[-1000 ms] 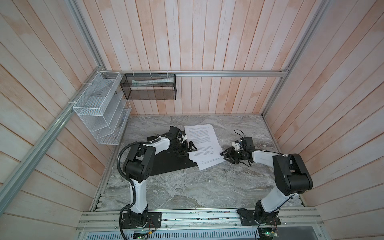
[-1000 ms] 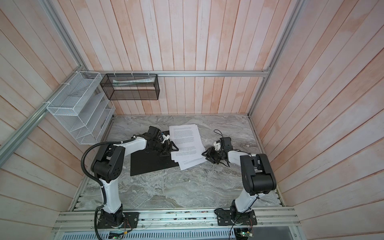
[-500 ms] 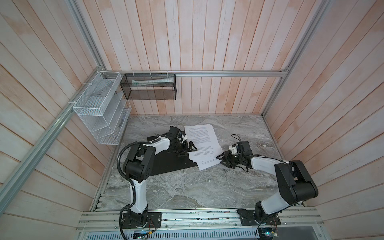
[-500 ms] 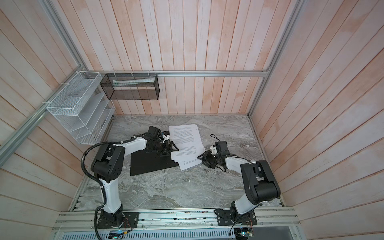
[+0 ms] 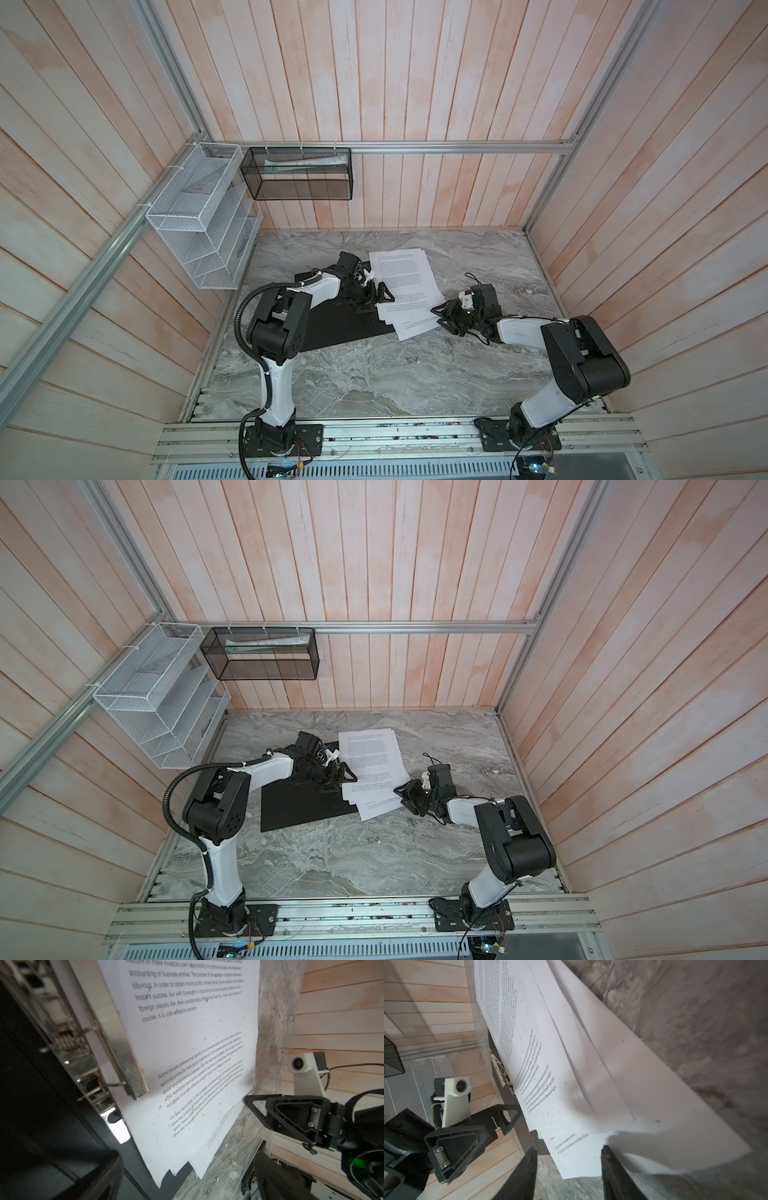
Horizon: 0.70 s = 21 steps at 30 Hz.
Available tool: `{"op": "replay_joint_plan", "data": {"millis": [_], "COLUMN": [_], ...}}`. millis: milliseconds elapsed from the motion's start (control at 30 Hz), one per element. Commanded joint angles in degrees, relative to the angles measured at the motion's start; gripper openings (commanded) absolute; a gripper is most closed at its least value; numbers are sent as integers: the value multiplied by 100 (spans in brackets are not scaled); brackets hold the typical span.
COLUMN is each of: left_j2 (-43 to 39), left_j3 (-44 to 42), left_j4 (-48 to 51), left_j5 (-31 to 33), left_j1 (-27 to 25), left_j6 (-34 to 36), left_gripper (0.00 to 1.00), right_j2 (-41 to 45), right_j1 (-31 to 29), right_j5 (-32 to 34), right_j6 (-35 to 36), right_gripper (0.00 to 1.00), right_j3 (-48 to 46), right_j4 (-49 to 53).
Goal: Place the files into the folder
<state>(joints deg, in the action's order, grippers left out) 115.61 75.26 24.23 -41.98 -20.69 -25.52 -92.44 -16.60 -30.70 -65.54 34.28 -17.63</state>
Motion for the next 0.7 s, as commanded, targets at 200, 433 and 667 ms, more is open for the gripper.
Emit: {"op": "replay_joint_plan", "data": {"millis": [200,433,667], "left_j2": [173,172,150], "left_j3": [30,41,72], "left_j4": [302,309,309], "left_j5": [76,63,37], "left_j1": [-45,-41,-36], "left_j6": [65,67,59], "left_gripper": [100,100,100], "right_j2": [-51,-176,-593], "right_j1": [-92,-233,-436], "right_j5": [622,1115,1334], "right_j6": [-581,-1119,-1701], "right_gripper": [49,47,45], "right_j3": [-265,-579,-658], "right_j4": [-717,-1620,-2266]}}
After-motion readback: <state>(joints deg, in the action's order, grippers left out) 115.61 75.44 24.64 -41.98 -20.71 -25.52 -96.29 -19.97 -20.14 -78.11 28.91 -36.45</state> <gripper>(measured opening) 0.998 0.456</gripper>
